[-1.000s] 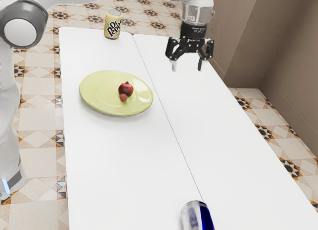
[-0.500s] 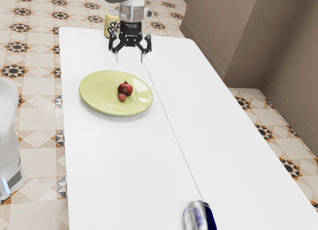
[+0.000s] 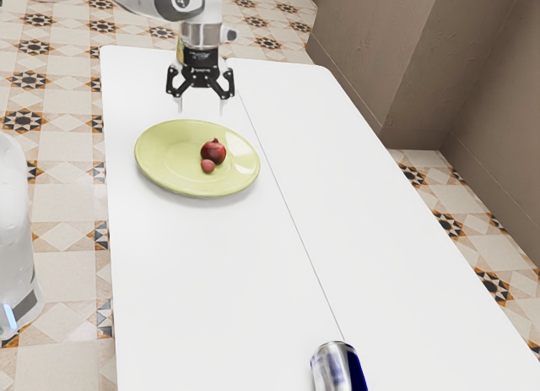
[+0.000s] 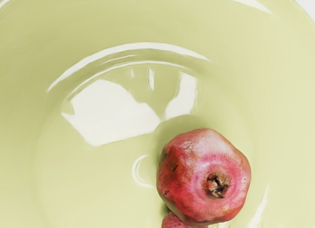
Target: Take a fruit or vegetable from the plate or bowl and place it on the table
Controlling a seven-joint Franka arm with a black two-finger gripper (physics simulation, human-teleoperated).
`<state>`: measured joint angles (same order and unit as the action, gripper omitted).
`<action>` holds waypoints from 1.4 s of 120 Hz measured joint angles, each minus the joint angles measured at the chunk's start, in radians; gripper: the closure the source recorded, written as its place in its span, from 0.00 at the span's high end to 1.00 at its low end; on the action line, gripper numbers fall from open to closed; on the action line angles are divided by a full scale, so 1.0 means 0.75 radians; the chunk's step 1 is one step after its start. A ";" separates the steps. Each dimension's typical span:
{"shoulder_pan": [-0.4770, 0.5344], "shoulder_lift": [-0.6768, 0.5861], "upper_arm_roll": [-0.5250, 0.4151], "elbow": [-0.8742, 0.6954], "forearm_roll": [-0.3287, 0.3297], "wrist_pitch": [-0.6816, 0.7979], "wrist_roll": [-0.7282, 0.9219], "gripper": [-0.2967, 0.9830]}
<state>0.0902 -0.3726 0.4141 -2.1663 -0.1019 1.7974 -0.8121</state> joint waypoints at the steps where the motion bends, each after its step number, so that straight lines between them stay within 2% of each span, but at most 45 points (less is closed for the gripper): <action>1: 0.000 0.004 0.000 0.000 -0.001 0.001 0.004 0.77; 55: -0.022 0.142 0.000 -0.029 -0.117 0.075 0.150 0.77; 168: -0.038 0.248 0.000 -0.059 -0.185 0.163 0.252 0.77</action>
<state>0.0618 -0.1863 0.4142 -2.2108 -0.2410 1.9195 -0.6229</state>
